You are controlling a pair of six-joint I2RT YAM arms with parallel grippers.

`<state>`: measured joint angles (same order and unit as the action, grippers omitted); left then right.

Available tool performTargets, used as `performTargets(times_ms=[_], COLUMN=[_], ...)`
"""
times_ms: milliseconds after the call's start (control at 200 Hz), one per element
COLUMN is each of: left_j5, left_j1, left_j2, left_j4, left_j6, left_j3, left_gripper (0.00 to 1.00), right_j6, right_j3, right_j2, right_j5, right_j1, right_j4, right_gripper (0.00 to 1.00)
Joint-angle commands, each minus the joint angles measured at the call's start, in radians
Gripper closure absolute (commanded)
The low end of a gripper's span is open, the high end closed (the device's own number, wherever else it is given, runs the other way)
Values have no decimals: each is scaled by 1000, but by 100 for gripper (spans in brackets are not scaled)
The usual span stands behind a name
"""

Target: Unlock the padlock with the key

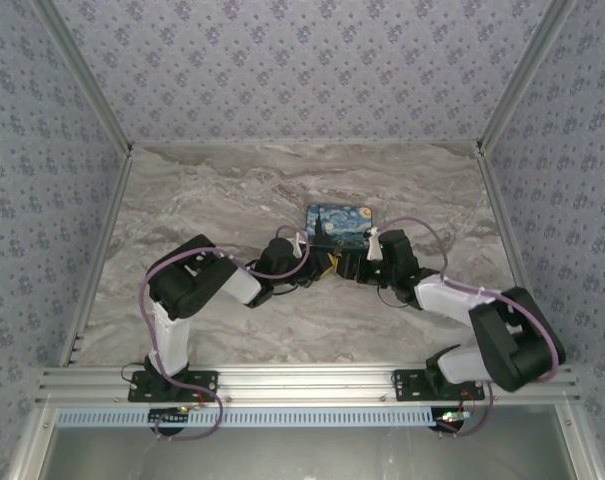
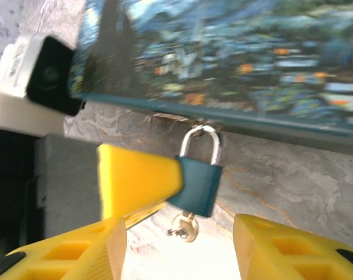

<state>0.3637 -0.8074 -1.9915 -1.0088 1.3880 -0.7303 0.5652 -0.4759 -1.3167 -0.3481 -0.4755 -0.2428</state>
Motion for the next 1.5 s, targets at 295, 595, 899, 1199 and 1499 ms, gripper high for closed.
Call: performTargets(times_ms=[295, 595, 899, 1199, 1499], left_j5=[23, 26, 28, 32, 31], left_j1=[-3, 1, 7, 10, 10], left_j2=[41, 47, 57, 59, 59], left_j4=[99, 121, 134, 139, 141], left_j6=[-24, -27, -35, -35, -33], left_j3=[-30, -36, -34, -36, -35], left_gripper=[88, 88, 89, 88, 89], right_j6=[-490, -552, -635, -672, -761], right_j3=[116, 111, -14, 0, -4], right_j2=[267, 56, -228, -250, -277], right_j5=[823, 1172, 1336, 1280, 1202], right_j1=[-430, -637, -702, -661, -602], right_j4=[69, -21, -92, -171, -271], right_gripper=[45, 53, 58, 58, 61])
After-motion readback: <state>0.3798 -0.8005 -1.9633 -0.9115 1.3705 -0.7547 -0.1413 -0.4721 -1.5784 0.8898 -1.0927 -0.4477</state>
